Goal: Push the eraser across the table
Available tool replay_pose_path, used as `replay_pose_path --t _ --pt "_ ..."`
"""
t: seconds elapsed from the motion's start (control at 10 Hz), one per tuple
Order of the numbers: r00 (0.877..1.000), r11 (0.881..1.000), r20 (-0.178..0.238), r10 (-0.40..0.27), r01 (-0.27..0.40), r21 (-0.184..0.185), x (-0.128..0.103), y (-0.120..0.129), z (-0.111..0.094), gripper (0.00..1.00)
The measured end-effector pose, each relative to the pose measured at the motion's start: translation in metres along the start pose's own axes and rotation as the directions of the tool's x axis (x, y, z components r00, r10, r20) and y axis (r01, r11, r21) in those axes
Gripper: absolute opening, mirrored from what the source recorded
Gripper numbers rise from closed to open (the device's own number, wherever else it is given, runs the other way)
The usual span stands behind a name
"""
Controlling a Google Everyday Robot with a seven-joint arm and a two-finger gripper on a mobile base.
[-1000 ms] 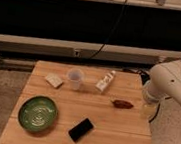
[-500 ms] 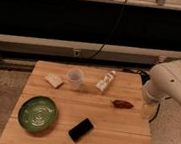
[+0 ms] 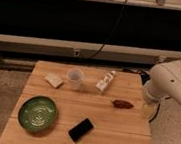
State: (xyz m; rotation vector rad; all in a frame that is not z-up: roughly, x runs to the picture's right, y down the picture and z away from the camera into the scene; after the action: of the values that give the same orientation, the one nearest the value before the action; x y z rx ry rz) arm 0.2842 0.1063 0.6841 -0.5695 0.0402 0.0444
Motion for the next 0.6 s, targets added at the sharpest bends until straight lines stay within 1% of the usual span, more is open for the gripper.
replay_pose_path --t 0.3,0.5,0.6 --pt "1.0 1.0 -0.003 -0.004 0.004 -0.002 -0.001 0.002 0.001 0.8" --pt "0.999 1.0 -0.012 -0.031 0.031 -0.003 -0.017 0.011 0.005 0.8" --pt "0.999 0.999 -0.018 -0.049 0.049 -0.004 -0.031 0.017 0.007 0.8"
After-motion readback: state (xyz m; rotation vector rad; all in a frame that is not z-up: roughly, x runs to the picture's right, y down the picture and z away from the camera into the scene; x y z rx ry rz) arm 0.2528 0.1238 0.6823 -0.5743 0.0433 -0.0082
